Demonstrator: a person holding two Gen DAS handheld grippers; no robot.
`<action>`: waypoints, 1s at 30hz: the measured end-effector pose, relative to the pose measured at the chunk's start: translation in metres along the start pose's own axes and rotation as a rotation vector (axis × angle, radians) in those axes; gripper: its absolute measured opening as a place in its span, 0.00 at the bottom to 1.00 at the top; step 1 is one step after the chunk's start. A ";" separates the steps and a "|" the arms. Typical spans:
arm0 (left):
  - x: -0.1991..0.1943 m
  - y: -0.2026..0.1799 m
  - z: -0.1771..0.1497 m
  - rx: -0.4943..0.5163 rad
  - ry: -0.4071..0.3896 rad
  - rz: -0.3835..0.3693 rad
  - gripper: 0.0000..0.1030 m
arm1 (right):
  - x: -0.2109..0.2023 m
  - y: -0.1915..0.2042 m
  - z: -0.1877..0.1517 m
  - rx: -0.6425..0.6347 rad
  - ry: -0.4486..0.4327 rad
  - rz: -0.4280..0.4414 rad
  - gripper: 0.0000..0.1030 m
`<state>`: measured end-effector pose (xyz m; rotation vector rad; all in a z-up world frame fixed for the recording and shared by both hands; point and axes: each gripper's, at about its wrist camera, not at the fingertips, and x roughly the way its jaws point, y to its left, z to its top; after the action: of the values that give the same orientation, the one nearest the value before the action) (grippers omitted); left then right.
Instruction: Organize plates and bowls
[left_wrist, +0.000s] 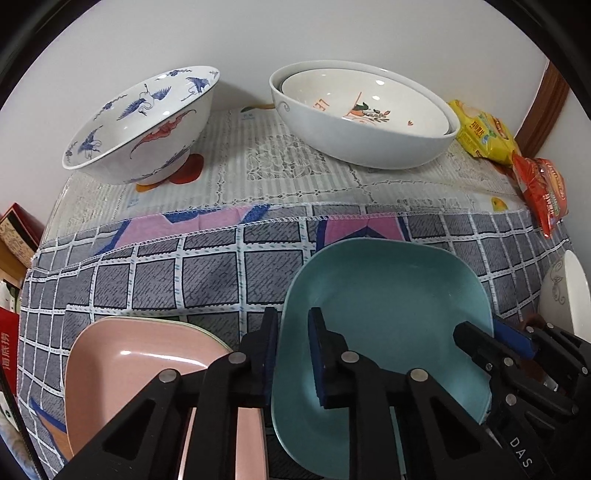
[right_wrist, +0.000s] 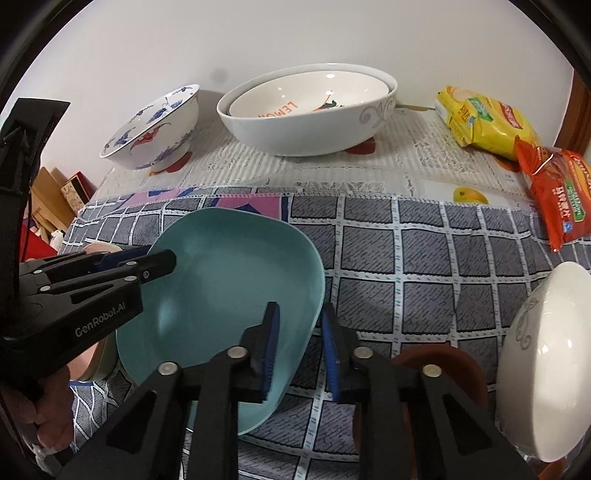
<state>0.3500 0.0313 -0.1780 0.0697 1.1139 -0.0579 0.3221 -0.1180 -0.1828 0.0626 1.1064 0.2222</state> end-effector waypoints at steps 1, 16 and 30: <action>0.000 0.000 0.000 0.001 -0.001 0.006 0.12 | 0.001 0.000 0.000 0.000 0.001 -0.004 0.17; -0.062 0.004 -0.009 -0.017 -0.099 -0.017 0.09 | -0.050 0.000 -0.002 0.068 -0.100 0.010 0.08; -0.130 0.011 -0.037 -0.023 -0.184 -0.025 0.09 | -0.122 0.023 -0.018 0.070 -0.198 0.011 0.07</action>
<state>0.2601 0.0474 -0.0770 0.0291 0.9314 -0.0727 0.2500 -0.1216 -0.0802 0.1503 0.9165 0.1831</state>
